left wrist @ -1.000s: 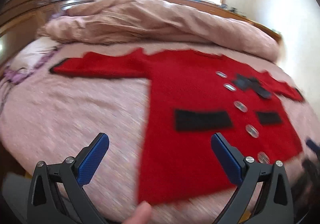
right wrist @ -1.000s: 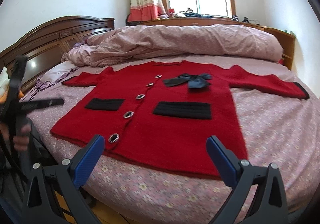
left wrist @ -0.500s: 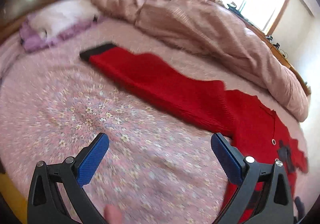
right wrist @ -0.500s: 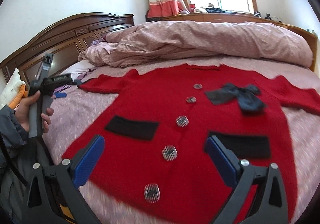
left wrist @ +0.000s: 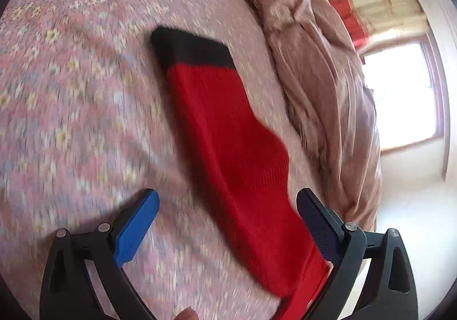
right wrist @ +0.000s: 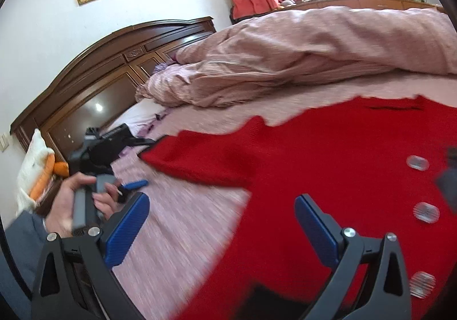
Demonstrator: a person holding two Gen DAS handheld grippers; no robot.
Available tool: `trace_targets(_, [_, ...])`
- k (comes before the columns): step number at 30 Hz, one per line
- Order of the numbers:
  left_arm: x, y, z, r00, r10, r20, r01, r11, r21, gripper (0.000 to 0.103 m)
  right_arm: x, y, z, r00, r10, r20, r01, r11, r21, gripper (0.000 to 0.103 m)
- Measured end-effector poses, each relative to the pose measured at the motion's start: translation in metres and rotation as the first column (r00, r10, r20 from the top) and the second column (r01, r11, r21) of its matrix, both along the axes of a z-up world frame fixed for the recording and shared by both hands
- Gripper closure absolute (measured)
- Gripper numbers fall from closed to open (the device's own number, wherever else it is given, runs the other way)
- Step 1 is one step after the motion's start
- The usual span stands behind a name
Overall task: Fold small clothes
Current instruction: 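Grasp the black cuff of a red sleeve with the left gripper and lift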
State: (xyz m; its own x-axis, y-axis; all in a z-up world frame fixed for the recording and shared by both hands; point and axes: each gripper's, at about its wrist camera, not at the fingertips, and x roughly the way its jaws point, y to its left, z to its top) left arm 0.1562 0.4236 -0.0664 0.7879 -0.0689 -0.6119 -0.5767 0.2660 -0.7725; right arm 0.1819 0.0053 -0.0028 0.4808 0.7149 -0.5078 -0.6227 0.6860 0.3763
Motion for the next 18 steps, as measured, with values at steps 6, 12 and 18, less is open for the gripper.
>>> trace_targets(6, [-0.002, 0.034, -0.003, 0.992, 0.114, 0.046, -0.112, 0.993, -0.041, 0.015, 0.030, 0.117, -0.003, 1.000, 0.003, 0.019, -0.002, 0.999, -0.053, 0.000])
trace_targets(12, [0.013, 0.060, -0.005, 0.986, 0.156, 0.062, -0.155, 0.988, -0.017, 0.022, 0.050, 0.186, -0.020, 0.999, 0.024, -0.037, -0.024, 1.000, 0.013, 0.000])
trace_targets(18, [0.014, 0.076, -0.038, 0.987, 0.146, 0.062, -0.140, 0.986, -0.094, 0.101, 0.043, 0.216, -0.042, 0.999, 0.035, -0.035, -0.037, 0.996, -0.075, 0.000])
